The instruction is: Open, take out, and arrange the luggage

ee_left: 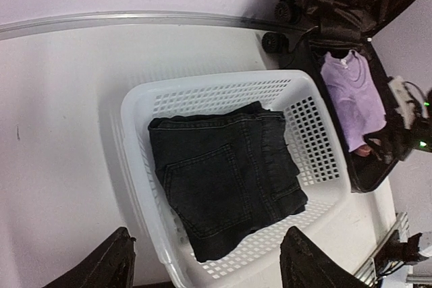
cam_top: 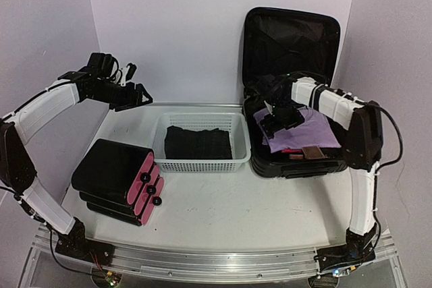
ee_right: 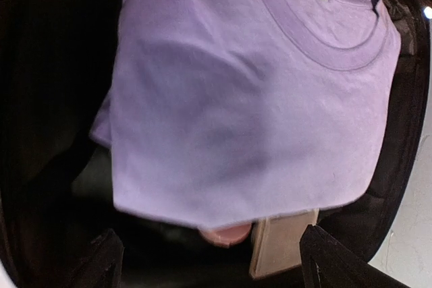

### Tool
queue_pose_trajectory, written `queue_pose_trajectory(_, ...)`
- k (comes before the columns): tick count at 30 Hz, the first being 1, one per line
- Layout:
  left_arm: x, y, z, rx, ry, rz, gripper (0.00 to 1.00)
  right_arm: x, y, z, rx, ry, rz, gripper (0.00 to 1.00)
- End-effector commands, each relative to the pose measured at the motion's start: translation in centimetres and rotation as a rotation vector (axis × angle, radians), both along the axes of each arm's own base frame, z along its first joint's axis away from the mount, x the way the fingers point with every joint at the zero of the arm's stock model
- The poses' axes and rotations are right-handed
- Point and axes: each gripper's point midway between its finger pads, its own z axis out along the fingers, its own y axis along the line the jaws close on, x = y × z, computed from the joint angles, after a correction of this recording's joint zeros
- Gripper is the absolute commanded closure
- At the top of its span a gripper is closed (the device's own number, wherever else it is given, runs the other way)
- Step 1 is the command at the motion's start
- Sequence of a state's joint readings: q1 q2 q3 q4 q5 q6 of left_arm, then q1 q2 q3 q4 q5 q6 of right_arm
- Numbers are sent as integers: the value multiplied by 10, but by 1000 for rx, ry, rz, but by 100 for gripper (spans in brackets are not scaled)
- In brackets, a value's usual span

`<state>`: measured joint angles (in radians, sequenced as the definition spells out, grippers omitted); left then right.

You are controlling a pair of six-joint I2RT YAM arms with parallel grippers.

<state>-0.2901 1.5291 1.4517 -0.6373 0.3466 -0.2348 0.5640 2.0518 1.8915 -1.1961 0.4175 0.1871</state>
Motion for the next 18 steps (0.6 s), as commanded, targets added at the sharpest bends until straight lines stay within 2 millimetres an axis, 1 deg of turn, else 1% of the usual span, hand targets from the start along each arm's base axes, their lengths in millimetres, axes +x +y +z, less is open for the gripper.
queue_pose_trajectory(1,-24,-16,29,-121,-24,-77,26,41,19,7,-18,-95,-8,8)
queue_pose_trajectory(5,-41,-24,23,-155,3,-121,26,68,26,-2,-29,-134,-31,8)
queue_pose_trajectory(10,-59,-29,24,-187,8,-164,26,94,37,-14,-36,-169,-15,6)
queue_pose_trajectory(12,-64,-30,25,-192,2,-176,26,103,38,-20,-47,-178,-12,2)
queue_pose_trajectory(14,-68,-28,28,-192,-14,-179,26,110,38,-27,-54,-183,-15,2)
queue_pose_trajectory(18,-73,-27,28,-188,-26,-185,26,122,35,-42,-74,-187,-17,2)
